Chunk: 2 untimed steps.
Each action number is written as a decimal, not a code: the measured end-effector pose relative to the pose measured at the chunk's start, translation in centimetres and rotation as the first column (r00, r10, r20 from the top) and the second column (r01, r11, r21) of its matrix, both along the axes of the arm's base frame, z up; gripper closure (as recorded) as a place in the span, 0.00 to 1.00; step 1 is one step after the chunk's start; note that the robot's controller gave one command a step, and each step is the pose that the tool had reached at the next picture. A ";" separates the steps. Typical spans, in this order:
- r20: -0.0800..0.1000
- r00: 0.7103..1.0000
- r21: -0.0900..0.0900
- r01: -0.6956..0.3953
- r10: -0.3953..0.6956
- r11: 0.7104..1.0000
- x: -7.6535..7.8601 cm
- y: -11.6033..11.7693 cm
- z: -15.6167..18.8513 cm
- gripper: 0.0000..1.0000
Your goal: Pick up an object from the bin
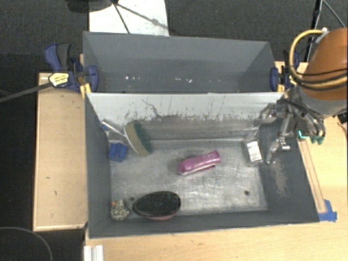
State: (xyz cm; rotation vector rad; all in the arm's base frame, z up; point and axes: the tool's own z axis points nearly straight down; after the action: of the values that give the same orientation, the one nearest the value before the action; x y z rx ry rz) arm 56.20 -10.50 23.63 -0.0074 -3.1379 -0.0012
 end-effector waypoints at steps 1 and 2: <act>0.012 0.989 -0.002 -0.149 0.149 0.989 1.7 11.1 -16.4 0.00; 0.011 0.990 0.002 -0.139 0.139 0.990 0.8 15.5 -13.4 0.00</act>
Offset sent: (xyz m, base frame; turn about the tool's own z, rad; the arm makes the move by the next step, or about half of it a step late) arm 0.0144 0.1096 -0.1663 -0.1437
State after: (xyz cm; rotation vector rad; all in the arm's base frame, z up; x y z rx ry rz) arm 57.04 5.00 10.25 0.2119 -3.1417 -0.0046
